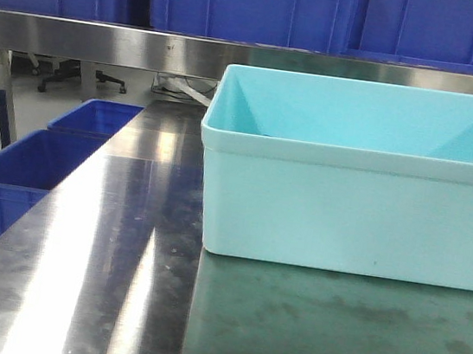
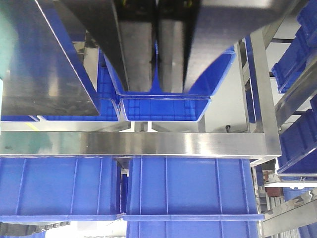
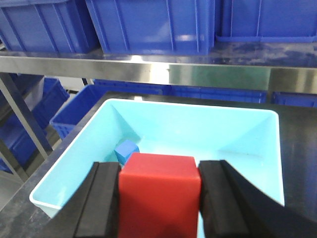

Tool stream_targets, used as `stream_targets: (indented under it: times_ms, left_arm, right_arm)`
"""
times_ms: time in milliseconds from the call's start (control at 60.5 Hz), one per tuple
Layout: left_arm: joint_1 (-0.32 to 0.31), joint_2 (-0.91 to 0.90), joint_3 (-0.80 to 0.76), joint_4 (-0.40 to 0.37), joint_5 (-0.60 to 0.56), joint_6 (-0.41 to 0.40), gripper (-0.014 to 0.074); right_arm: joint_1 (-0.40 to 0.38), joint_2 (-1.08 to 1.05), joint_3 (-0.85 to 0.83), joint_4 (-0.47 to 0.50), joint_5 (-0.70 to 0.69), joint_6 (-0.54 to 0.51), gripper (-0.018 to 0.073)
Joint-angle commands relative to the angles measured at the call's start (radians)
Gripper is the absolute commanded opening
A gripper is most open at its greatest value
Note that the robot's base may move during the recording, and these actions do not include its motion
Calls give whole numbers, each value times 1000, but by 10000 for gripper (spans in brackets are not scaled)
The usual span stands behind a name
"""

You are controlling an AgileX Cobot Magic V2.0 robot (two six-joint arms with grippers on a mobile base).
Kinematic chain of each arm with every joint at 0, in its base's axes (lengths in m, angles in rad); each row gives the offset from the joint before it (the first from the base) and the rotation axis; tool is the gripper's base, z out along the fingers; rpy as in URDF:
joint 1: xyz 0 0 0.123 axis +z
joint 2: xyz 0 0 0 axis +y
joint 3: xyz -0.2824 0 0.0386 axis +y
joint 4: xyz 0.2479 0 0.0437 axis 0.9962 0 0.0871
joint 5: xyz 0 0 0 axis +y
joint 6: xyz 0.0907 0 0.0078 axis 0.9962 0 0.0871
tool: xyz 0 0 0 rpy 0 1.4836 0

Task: Pick red cube and place on left shelf
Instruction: 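Raise the held red cube clear of the teal bin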

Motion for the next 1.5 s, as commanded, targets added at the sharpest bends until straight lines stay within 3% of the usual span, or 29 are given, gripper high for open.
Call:
stream_targets:
  times_ms: [0,1488]
  left_arm:
    - [0,-15,25,0,-83,0,102]
    - [0,-15,25,0,-83,0,102]
  right_arm:
    - [-4,-10,-25,-5,-110,-7,30]
    - [-4,-10,-25,-5,-87,-7,30]
